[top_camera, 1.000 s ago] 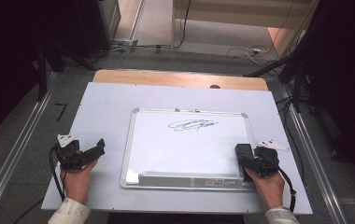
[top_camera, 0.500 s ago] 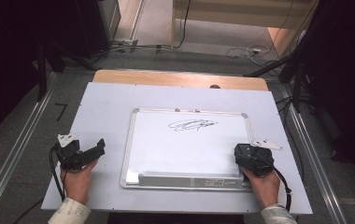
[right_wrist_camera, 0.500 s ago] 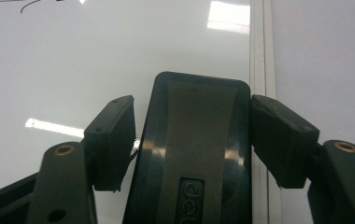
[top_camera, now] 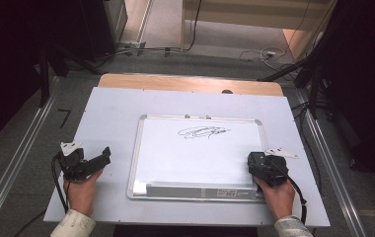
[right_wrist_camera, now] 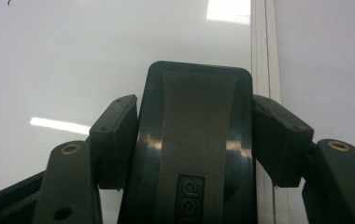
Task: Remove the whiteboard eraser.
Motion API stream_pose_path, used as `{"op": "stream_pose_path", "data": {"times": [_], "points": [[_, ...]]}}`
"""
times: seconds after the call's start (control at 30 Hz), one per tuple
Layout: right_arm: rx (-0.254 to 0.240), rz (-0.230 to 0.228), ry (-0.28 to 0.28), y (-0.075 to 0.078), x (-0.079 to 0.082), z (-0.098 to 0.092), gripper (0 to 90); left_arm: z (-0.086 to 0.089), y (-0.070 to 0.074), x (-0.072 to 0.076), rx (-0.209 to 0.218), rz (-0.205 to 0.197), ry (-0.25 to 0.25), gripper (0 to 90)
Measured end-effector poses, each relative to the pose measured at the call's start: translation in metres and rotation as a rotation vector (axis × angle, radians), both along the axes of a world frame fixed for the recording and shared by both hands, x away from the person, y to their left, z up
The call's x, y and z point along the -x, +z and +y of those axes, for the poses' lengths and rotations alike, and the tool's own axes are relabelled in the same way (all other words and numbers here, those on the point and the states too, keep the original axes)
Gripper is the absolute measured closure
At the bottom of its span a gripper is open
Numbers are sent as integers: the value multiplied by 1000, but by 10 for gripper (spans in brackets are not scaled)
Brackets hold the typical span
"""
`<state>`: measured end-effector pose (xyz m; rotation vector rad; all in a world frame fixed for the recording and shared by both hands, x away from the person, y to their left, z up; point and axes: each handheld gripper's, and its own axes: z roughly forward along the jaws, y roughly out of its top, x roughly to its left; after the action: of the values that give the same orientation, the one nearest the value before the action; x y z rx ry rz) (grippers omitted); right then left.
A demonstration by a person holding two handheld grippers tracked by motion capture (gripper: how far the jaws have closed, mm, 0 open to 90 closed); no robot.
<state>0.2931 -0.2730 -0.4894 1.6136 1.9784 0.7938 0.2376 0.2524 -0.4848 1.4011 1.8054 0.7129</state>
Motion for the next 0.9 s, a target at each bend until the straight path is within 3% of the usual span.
{"op": "stream_pose_path", "data": {"times": [0.53, 0.73, 0.9], "points": [[16, -3, 20, 2, 0, -1, 355, 1, 1, 1, 2, -4, 2, 63], [-8, -45, 17, 8, 1, -4, 356, 1, 0, 0, 2, -3, 1, 63], [-19, -47, 29, 11, -1, -4, 355, 1, 1, 0, 1, -5, 1, 63]]}}
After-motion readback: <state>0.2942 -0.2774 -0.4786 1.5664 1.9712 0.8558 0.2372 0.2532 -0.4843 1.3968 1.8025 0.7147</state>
